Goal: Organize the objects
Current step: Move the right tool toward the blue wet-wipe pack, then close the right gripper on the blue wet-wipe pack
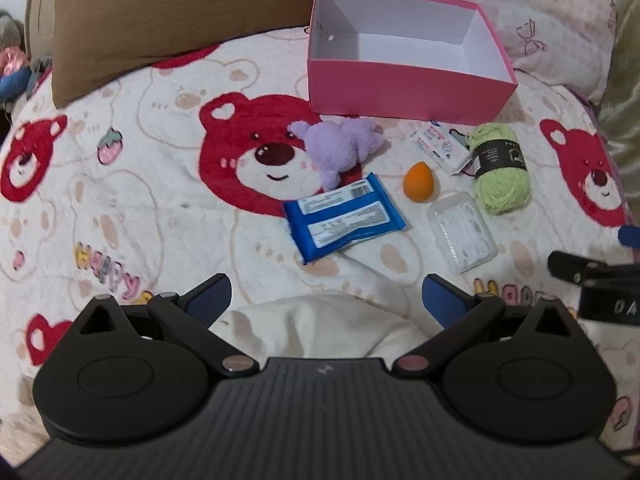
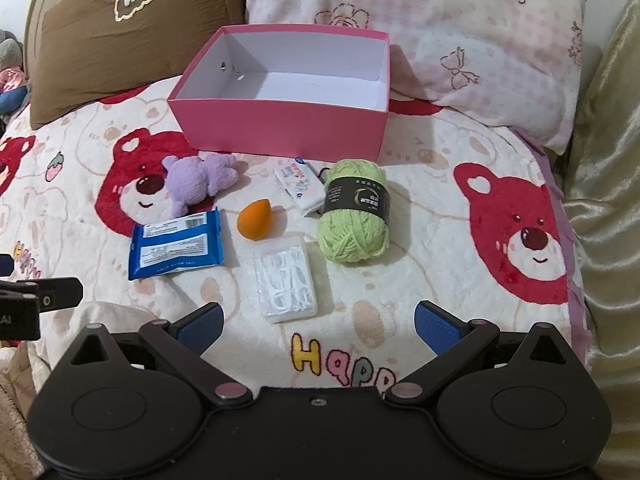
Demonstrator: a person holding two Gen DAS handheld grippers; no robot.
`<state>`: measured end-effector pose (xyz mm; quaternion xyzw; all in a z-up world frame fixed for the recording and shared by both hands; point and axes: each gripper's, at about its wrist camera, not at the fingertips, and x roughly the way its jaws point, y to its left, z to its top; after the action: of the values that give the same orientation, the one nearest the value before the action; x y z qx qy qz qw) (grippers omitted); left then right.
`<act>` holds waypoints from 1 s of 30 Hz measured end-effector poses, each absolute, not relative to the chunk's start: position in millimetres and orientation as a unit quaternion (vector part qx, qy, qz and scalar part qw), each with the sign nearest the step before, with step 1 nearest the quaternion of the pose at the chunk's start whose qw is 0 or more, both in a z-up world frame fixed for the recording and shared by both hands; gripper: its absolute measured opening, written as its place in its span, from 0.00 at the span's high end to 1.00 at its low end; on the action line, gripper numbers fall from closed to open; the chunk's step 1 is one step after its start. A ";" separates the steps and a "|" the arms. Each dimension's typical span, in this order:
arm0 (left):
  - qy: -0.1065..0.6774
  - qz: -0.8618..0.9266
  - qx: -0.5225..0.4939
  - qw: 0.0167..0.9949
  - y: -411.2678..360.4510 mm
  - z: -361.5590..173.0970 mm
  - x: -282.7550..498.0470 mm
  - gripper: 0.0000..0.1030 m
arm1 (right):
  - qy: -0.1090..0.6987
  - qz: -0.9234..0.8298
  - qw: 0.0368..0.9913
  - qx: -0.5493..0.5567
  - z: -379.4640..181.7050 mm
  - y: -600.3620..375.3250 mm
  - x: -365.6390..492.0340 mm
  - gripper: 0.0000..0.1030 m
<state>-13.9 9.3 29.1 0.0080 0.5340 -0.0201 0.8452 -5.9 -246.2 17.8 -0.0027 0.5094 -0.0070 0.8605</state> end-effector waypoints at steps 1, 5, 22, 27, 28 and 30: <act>0.537 -0.021 0.013 0.843 10.8 30.4 -13.1 0.00 | 0.509 -0.005 0.861 0.000 19.1 -246.6 -5.4 0.00; 0.543 -0.030 0.011 0.839 22.6 33.2 -5.0 0.00 | 0.515 0.023 0.857 0.016 23.6 -246.7 -2.2 0.00; 0.516 -0.051 0.001 0.855 52.7 17.3 35.5 0.03 | 0.471 0.153 0.868 -0.043 31.3 -208.2 12.5 0.01; 0.499 -0.051 -0.034 0.864 65.4 -5.7 46.8 0.05 | 0.462 0.196 0.862 -0.073 11.6 -192.1 24.2 0.01; 0.498 -0.051 -0.040 0.865 67.0 -11.2 48.1 0.06 | 0.463 0.204 0.859 -0.072 7.5 -190.0 27.9 0.02; 0.493 -0.049 -0.040 0.868 68.0 -20.1 48.9 0.07 | 0.469 0.215 0.855 -0.055 0.2 -188.9 36.4 0.02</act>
<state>48.9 68.0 -20.1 -0.0401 0.4933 -0.0490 0.8676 36.4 -188.9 0.2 -0.0550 0.4691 0.2148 0.8549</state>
